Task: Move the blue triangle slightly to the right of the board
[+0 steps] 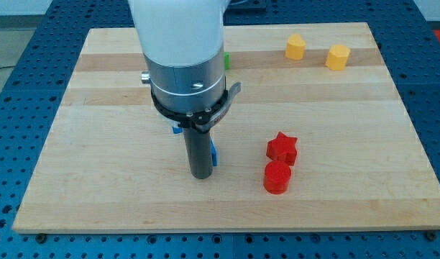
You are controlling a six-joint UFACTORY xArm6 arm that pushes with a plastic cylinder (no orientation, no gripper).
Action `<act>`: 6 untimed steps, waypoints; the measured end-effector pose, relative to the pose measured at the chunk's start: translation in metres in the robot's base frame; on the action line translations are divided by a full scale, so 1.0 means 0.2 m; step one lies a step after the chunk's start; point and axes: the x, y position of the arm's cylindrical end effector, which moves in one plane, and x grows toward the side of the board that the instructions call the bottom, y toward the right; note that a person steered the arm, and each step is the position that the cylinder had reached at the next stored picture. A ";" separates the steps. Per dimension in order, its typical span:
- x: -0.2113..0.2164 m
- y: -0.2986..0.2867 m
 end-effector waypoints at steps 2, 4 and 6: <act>-0.01 -0.26; -0.09 -0.08; -0.09 -0.03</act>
